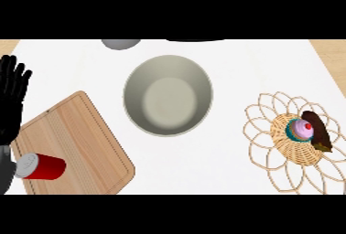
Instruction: Pick the cupcake from the placemat and place it in the bowl
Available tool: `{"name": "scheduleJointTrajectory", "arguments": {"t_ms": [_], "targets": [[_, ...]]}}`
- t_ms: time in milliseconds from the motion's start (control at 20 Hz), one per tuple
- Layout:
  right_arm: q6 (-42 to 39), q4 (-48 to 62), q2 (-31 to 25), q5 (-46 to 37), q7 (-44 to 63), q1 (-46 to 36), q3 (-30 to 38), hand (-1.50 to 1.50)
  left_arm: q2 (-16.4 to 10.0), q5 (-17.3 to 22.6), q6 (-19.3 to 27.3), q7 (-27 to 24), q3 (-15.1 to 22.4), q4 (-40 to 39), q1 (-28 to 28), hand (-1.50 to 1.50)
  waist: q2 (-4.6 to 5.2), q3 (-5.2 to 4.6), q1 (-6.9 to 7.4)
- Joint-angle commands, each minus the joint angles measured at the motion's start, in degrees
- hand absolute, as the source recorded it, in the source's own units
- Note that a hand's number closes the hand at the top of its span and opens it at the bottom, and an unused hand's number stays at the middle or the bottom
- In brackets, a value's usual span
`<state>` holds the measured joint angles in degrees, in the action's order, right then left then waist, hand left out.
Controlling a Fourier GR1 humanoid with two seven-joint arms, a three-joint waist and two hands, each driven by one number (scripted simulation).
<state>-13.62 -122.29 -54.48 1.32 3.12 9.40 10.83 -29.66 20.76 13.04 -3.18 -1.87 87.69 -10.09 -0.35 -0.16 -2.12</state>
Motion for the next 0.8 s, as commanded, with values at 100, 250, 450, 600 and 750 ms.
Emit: {"name": "scheduleJointTrajectory", "arguments": {"t_ms": [100,250,450,600,750], "targets": [[-14.1,-2.1,-11.5,6.6,8.0,2.7,7.3,-1.50,1.3,-1.5,0.9,0.2,0.9,1.1,0.4,0.00,-0.04,0.04,0.55],[-19.1,-0.3,-13.5,3.3,5.1,4.0,8.5,-1.50,2.0,-0.9,-0.6,-0.2,0.4,-1.5,-1.8,0.00,0.15,0.11,0.77],[-23.8,1.5,-9.8,1.5,4.7,4.7,9.6,-1.50,0.5,0.0,-3.4,1.9,-1.7,-0.3,-1.6,0.00,0.15,0.17,1.47],[-23.3,5.1,-7.6,-3.5,5.9,-0.9,4.5,-1.50,1.8,-1.7,-4.9,-1.2,-2.2,-5.5,-4.1,0.00,0.46,0.15,2.30],[-25.2,7.6,-4.9,-6.7,4.6,-3.4,2.4,-1.50,3.7,-3.6,-3.4,-0.9,-1.6,-1.9,-1.5,0.00,0.42,0.16,2.56]]}}
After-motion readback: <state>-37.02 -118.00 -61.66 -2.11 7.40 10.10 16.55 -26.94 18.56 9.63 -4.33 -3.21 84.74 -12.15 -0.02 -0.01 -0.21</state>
